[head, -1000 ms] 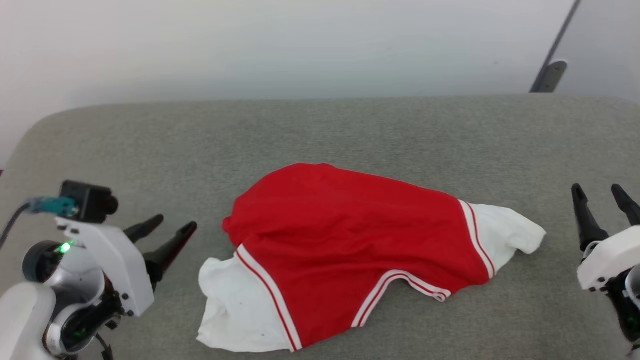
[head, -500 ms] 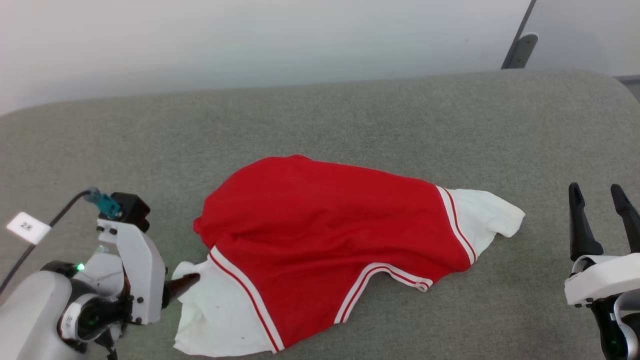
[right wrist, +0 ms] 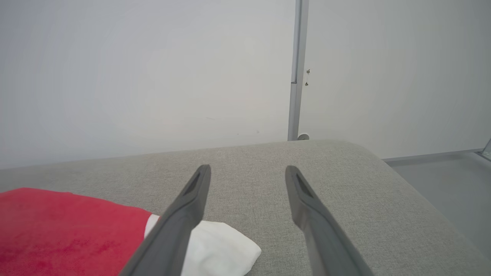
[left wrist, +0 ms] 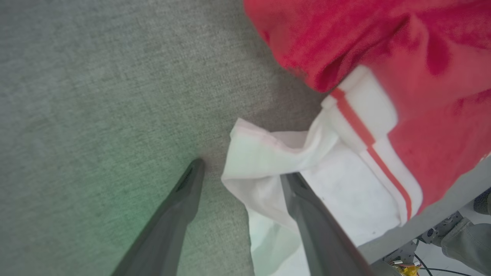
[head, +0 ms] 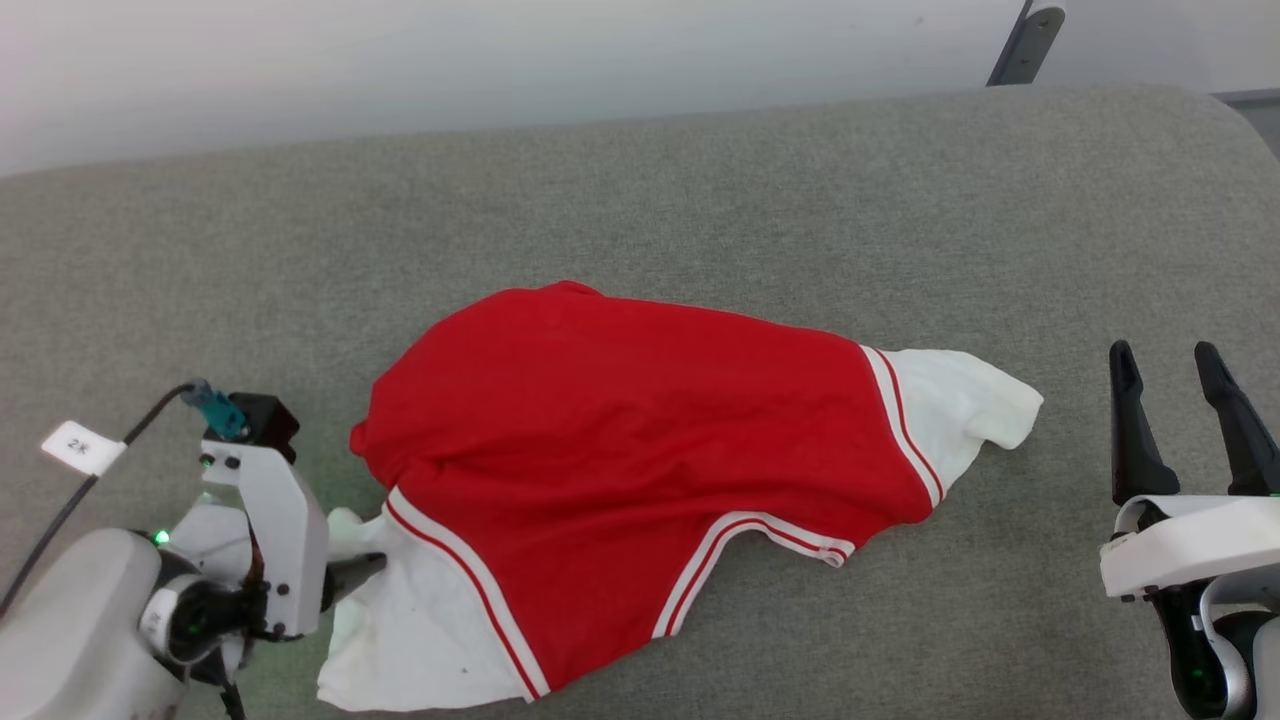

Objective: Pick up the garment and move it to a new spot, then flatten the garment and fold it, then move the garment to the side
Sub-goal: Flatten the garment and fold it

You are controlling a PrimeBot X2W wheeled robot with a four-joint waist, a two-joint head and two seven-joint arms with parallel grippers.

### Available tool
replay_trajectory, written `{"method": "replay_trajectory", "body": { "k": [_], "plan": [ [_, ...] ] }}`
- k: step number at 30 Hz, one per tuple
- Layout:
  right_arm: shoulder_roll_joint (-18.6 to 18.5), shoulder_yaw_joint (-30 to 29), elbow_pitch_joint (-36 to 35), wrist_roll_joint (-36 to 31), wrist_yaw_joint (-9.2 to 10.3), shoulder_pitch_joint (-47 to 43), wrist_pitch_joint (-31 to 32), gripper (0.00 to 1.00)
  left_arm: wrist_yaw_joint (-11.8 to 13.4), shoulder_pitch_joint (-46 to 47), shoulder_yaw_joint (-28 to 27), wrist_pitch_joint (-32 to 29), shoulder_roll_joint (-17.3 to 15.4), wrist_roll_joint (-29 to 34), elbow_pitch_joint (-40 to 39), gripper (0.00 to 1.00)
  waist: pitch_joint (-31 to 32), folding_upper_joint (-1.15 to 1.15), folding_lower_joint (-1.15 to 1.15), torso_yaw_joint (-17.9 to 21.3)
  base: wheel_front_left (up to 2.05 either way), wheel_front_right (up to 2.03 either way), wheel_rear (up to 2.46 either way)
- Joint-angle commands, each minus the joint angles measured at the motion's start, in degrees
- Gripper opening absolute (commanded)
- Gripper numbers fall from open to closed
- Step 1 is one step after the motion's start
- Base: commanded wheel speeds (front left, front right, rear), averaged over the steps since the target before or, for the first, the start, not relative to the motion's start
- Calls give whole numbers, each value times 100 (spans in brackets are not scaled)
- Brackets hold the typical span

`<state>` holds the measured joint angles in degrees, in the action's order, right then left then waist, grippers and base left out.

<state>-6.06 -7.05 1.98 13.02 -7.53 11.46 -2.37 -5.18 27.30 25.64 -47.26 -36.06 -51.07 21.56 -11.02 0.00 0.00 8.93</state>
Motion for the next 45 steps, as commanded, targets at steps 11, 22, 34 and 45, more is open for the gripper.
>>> {"method": "replay_trajectory", "body": {
  "k": [11, 22, 34, 45],
  "plan": [
    [-72, -26, -101, -60, 8, 76, -98, 100, -211, 240, 260, 95, 60, -226, 524, 0, -71, 0, 0, -23, 0, 0, 0],
    [-80, -26, -198, -84, 8, -33, -76, 100, -223, 576, 304, 345, -777, 127, 576, 0, -53, 0, 0, -126, 0, 0, 0],
    [-106, 75, -247, -43, 8, -84, -54, 100, -229, 788, 521, 767, -1133, 250, 995, 0, -84, 0, 0, -62, 0, 0, 0],
    [-104, 99, -305, -23, 8, -47, -100, 100, -148, 858, 506, 810, -966, 101, 1272, 100, -80, 0, 0, -217, 0, 0, 0]
  ]
}}
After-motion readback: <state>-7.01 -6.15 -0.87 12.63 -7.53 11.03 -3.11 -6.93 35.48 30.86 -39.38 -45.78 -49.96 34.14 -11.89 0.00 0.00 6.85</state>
